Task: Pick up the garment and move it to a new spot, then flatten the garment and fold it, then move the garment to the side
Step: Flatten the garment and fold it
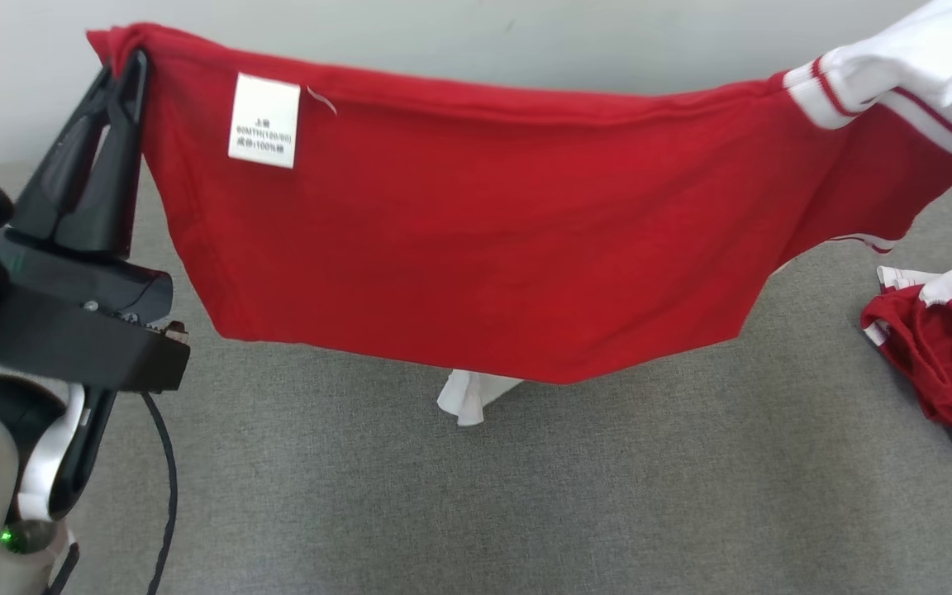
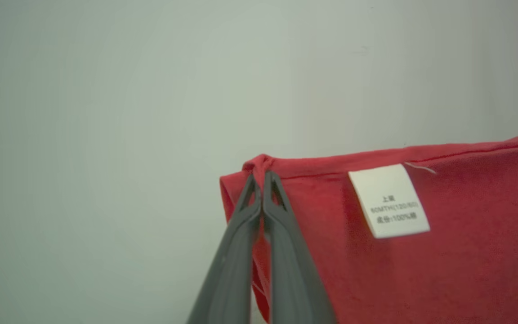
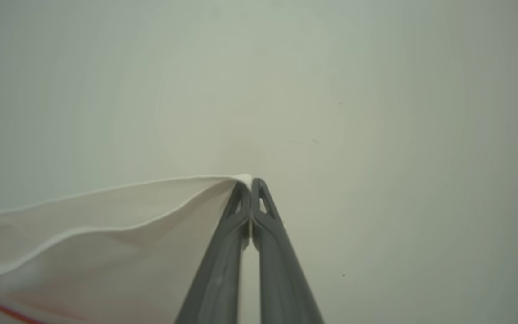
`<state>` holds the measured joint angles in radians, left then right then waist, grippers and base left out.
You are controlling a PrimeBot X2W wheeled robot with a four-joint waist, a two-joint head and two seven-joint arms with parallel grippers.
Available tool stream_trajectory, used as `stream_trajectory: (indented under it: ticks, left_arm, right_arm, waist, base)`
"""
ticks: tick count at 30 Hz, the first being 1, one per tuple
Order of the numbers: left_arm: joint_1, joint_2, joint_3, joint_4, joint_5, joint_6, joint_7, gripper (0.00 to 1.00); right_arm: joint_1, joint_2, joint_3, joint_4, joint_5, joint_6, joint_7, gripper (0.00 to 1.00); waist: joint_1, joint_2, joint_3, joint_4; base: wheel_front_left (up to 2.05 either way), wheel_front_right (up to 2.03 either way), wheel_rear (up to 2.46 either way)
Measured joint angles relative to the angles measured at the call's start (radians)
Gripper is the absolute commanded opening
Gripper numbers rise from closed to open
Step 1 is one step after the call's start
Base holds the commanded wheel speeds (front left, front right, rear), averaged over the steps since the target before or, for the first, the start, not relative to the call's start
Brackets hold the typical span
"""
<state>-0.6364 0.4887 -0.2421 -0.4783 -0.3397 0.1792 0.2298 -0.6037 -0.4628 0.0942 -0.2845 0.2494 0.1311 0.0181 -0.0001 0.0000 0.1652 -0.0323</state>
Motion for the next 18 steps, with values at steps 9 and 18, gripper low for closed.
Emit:
stream_trajectory:
  ticks: [9,18]
  left_arm:
    - [-0.152,-0.046,-0.006,0.315,-0.116,-0.071,0.014,0.00]
    - [-0.586,-0.136,-0.038,0.826,-0.052,-0.133,-0.175,0.00]
  right_arm:
    - [-0.193,-0.007,0.118,0.235,0.091,0.000,-0.014,0.00]
    - [-0.694,0.032,0.231,0.740,0.090,0.000,-0.197,0.00]
  waist:
    - [0.0001,0.0000,0.040,-0.003]
    - [0.0003,0.0001,0.110,-0.013]
  base:
    - [0.00,0.00,0.00]
    - [0.00,0.00,0.00]
